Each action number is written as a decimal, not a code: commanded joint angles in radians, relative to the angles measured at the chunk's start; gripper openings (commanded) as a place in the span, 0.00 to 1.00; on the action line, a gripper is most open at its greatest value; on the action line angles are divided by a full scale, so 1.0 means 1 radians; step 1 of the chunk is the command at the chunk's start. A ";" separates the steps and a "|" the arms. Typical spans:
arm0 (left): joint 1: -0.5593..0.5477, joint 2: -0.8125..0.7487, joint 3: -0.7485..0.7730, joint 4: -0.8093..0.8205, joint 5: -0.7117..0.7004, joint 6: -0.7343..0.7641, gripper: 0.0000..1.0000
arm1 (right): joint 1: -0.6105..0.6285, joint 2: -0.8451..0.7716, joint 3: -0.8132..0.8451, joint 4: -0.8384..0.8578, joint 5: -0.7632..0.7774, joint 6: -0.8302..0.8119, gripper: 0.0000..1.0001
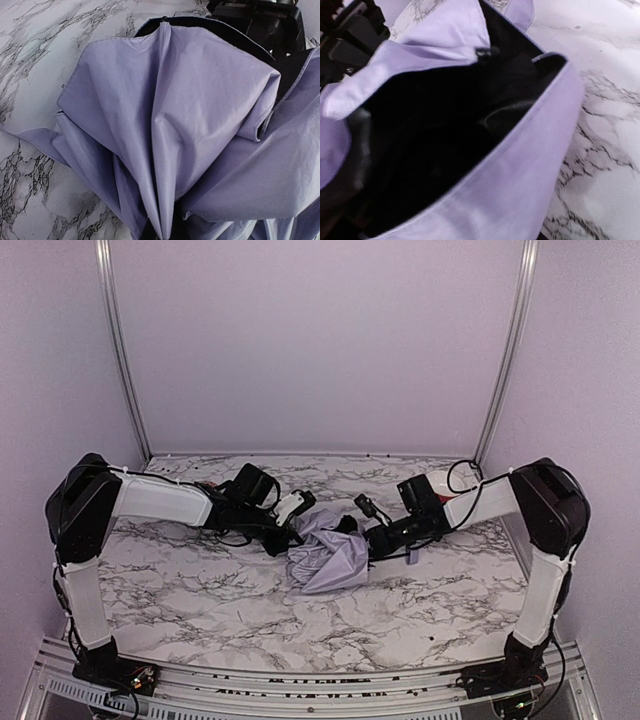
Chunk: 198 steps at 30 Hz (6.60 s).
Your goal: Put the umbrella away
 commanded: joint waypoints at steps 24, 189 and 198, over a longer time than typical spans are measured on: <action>0.024 0.124 0.014 -0.142 0.011 0.191 0.00 | 0.242 -0.878 -0.522 0.113 0.445 -0.986 1.00; -0.198 0.249 0.154 -0.490 0.078 0.465 0.21 | -0.178 -0.060 0.235 -0.231 0.041 -0.082 0.35; -0.174 0.352 0.270 -0.650 0.130 0.407 0.18 | 0.001 -0.525 -0.155 0.054 0.365 -0.349 0.38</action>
